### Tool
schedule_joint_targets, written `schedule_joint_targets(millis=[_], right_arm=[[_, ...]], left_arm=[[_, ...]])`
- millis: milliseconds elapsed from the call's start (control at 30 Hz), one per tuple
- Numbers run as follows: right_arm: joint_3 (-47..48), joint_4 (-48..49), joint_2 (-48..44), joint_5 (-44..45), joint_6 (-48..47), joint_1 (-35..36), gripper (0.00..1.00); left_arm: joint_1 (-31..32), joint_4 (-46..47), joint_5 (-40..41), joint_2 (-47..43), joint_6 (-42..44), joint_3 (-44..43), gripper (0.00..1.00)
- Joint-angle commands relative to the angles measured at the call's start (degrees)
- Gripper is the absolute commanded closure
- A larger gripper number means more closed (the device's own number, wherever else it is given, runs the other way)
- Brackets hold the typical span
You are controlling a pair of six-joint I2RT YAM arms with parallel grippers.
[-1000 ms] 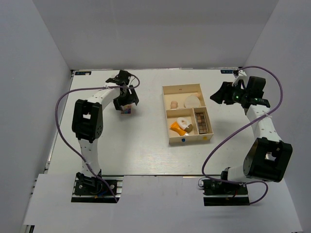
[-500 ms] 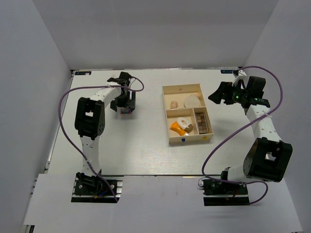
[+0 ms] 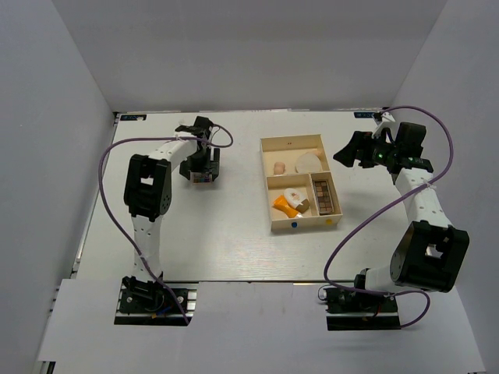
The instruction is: Organize the makeup
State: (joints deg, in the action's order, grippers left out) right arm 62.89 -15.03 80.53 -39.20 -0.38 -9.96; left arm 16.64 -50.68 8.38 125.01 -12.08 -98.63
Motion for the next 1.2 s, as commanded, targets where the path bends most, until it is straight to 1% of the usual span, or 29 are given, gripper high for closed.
schedule_joint_targets(millis=[0,200,333,367,467,533,633,667,733,767,833,867,933,967,1000,1100,1133,1167], right_arm=[[0.6,0.5,-0.8,-1.1,-0.1,0.3,0.11],[0.7,0.6,-0.6,-1.0,-0.1,0.4,0.11],[0.7,0.6,-0.7,-1.0,-0.1,0.4,0.11],[0.7,0.5,-0.7,-1.0,-0.1,0.4,0.11],[0.7,0.5,-0.8,-1.1,-0.1,0.4,0.14],[0.8,0.5,-0.8,-1.1,-0.1,0.3,0.14],[0.8,0.5,-0.8,-1.3,-0.1,0.3,0.14],[0.9,0.5,-0.8,-1.4,-0.1,0.3,0.15],[0.9,0.5,-0.6,-1.5,-0.1,0.4,0.15],[0.9,0.5,-0.6,-1.5,-0.1,0.4,0.16],[1.0,0.5,-0.6,-1.6,-0.1,0.4,0.16],[1.0,0.5,-0.7,-1.6,-0.1,0.3,0.16],[1.0,0.5,-0.8,-1.5,-0.1,0.4,0.18],[0.9,0.5,-0.7,-1.5,-0.1,0.3,0.21],[0.9,0.5,-0.8,-1.6,-0.1,0.3,0.24],[0.7,1.0,-0.6,-2.1,-0.1,0.3,0.37],[0.6,1.0,-0.5,-2.4,-0.1,0.3,0.47],[0.5,1.1,-0.5,-2.5,-0.1,0.3,0.53]], left_arm=[[0.5,-0.4,-0.2,1.9,-1.5,-1.1,0.03],[0.5,-1.2,1.2,3.2,-4.1,-0.8,0.03],[-0.1,-0.4,0.3,3.5,-5.4,1.4,0.08],[-0.1,0.0,-0.8,2.9,-5.5,2.2,0.12],[-0.1,3.4,-2.5,1.1,-5.8,6.4,0.20],[-0.6,4.0,-3.0,0.8,-5.8,8.6,0.26],[-0.6,5.1,-4.0,0.1,-5.9,10.4,0.31],[-0.6,5.7,-4.2,-0.4,-6.0,10.6,0.38],[-0.6,6.5,-5.8,-1.3,-6.4,11.3,0.49],[-0.6,7.5,-6.2,-2.5,-6.6,11.4,0.58],[0.5,9.1,-8.3,-4.1,-6.6,10.9,0.63],[0.5,9.6,-10.7,-4.8,-6.3,10.7,0.65],[1.6,11.4,-18.6,-8.0,-5.8,10.1,0.68],[1.6,14.7,-22.1,-9.5,-6.0,10.4,0.69],[2.3,16.4,-27.7,-12.5,-6.5,10.6,0.69],[5.0,22.8,-35.7,-16.4,-8.8,10.9,0.69],[6.7,26.1,-40.2,-16.8,-10.7,10.7,0.69],[7.7,27.9,-42.0,-17.3,-11.7,10.7,0.69]])
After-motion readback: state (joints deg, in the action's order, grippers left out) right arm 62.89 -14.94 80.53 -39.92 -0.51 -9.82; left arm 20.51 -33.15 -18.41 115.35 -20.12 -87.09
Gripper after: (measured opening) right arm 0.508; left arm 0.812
